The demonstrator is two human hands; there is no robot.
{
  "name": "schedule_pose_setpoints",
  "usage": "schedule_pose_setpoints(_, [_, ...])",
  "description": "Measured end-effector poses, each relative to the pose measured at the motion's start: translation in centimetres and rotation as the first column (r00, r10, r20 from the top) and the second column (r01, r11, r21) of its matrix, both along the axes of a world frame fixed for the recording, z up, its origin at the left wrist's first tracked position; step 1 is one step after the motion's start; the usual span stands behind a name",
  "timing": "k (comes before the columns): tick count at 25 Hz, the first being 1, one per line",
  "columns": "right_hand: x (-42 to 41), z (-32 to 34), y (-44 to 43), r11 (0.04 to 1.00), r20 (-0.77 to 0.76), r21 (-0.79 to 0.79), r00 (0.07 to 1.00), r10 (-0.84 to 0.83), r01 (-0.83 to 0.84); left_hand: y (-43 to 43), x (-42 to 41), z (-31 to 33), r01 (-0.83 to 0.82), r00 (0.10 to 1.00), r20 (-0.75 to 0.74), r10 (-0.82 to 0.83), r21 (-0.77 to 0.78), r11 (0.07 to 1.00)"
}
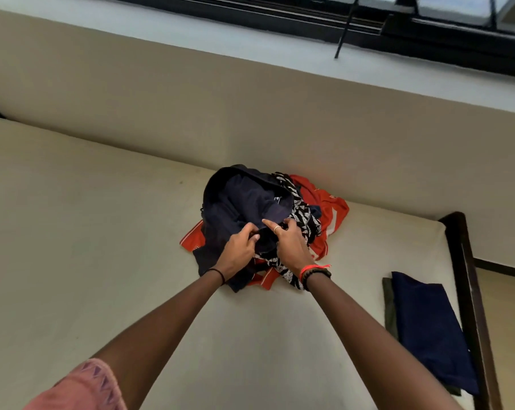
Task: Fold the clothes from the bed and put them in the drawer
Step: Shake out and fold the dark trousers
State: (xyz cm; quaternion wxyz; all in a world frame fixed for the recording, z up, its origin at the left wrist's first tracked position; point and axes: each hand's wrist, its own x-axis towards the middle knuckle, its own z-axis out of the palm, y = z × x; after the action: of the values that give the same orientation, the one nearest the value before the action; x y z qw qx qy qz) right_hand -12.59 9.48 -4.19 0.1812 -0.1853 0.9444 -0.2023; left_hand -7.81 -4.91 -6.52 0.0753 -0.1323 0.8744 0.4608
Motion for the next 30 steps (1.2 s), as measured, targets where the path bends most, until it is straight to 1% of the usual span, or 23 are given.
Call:
schedule_pose_setpoints(2, [-0.5,0.3,-0.3,1.0,-0.061,0.026,0.998,-0.006,0.007,-0.9,-0.5,0.6,-0.019,1.0,-0.008,0.019,0.07,0.997])
schedule_pose_setpoints(4, [-1.4,0.8,-0.4,1.0,-0.089,-0.014,0.996,0.014,-0.015,-1.7,-1.0,1.4,-0.002,1.0,-0.012,0.003,0.111,0.994])
schedule_pose_setpoints(7, [-2.7,2.5,-0.2,0.987,-0.033,-0.083,0.99,0.136,-0.138,-2.3,-1.5,3.4,0.003,0.999,-0.038,0.002,0.148,0.989])
schedule_pose_setpoints(8, [-2.9,3.1,-0.1,0.976,-0.01,-0.134,0.985,0.172,-0.172,-2.3,-1.5,4.0,-0.003,0.998,-0.059,0.012,0.148,0.989])
schedule_pose_setpoints(10, [-2.4,4.7,0.1,0.949,0.038,-0.249,0.977,0.208,-0.192,-2.4,-1.2,5.6,-0.018,0.993,-0.111,0.031,0.114,0.993])
schedule_pose_setpoints(11, [-2.0,5.6,0.0,0.941,0.05,-0.28,0.976,0.212,-0.19,-2.5,-0.9,6.4,-0.016,0.991,-0.131,0.027,0.084,0.996])
schedule_pose_setpoints(15, [0.1,9.7,0.2,0.92,-0.023,-0.32,0.972,0.232,-0.227,-2.7,0.5,10.3,0.043,0.98,-0.19,-0.063,-0.103,0.994])
schedule_pose_setpoints(17, [1.2,11.7,0.6,0.899,-0.03,-0.372,0.971,0.236,-0.23,-2.6,1.1,12.3,0.038,0.967,-0.243,-0.074,-0.15,0.988])
schedule_pose_setpoints(21, [3.0,17.3,2.9,0.844,0.069,-0.521,0.98,0.187,-0.124,-1.3,1.9,18.2,0.093,0.93,-0.343,-0.133,-0.13,0.987])
schedule_pose_setpoints(25, [5.0,24.0,6.4,0.738,0.153,-0.675,0.975,0.162,-0.017,2.0,2.8,26.7,0.147,0.883,-0.43,-0.189,-0.131,0.981])
schedule_pose_setpoints(27, [5.9,27.8,8.3,0.693,0.186,-0.721,0.968,0.167,0.019,3.9,3.3,31.2,0.165,0.856,-0.47,-0.214,-0.143,0.976])
schedule_pose_setpoints(30, [7.2,32.3,11.6,0.676,0.211,-0.736,0.954,0.215,0.011,6.4,4.3,38.3,0.204,0.79,-0.556,-0.258,-0.158,0.966])
